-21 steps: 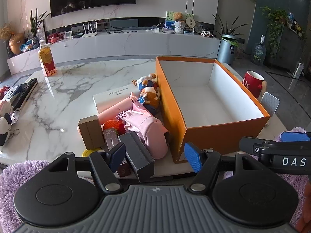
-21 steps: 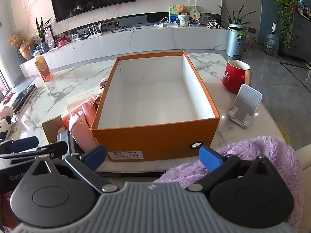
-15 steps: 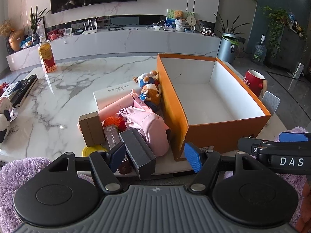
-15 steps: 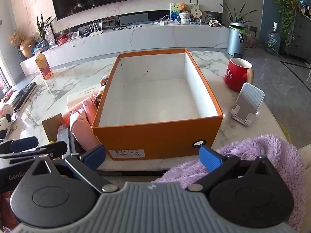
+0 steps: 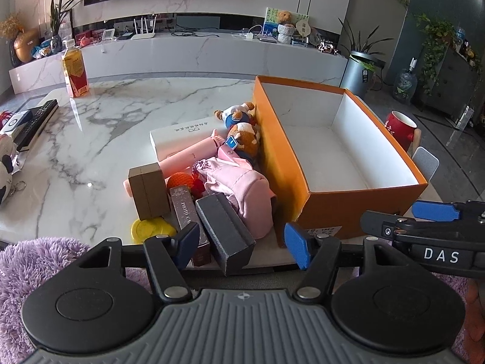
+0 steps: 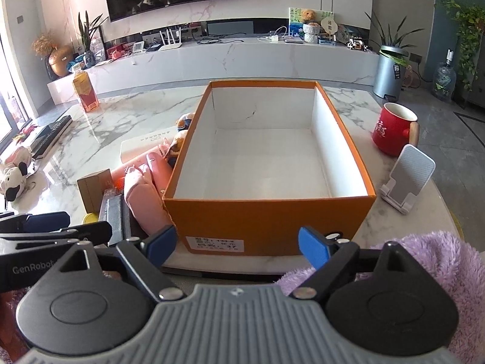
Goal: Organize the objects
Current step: 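Move the left gripper down over the pink drawstring bag, then close the left gripper on the pink bag and lift it, then reach the right gripper to the pink card wallet while the left gripper holds the bag, then close the right gripper on the pink wallet and lift it while the left holds the bag, then carry the pink bag into the orange box and open the left gripper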
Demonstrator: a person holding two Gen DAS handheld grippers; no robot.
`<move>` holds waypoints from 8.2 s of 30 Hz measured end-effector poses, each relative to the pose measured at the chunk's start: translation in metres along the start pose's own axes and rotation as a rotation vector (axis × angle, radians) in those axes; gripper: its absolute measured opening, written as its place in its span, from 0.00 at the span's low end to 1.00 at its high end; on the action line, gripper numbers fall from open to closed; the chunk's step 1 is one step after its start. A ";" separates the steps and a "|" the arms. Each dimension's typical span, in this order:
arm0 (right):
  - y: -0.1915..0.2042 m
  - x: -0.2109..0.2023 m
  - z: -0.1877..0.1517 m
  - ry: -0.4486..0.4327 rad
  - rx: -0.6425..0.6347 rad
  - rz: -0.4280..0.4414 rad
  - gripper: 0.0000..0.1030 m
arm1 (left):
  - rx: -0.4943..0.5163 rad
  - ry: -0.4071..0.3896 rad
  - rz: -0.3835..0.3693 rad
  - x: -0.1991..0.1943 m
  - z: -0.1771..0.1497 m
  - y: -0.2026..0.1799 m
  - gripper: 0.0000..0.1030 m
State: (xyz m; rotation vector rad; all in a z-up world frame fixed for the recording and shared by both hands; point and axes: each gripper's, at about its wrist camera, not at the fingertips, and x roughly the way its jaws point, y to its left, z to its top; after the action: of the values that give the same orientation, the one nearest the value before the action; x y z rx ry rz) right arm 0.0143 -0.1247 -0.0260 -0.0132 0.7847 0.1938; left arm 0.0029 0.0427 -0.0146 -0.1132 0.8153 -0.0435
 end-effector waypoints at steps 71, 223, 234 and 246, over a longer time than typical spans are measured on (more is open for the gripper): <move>0.143 0.178 0.085 0.501 -0.492 0.220 0.42 | -0.199 0.067 -0.122 0.064 0.091 0.113 0.32; -0.106 0.105 0.077 0.245 0.275 0.195 0.17 | 0.018 0.189 -0.229 0.107 0.086 -0.091 0.29; -0.087 0.130 0.063 0.365 0.343 0.252 0.17 | 0.093 0.207 -0.133 0.109 0.064 -0.082 0.28; -0.085 0.150 0.051 0.416 0.367 0.198 0.18 | 0.209 0.202 -0.128 0.109 0.059 -0.089 0.36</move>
State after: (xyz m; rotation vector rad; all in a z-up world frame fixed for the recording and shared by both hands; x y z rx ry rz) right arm 0.1687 -0.1788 -0.1008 0.3824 1.2285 0.2355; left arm 0.1213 -0.0494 -0.0426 0.0376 0.9991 -0.2637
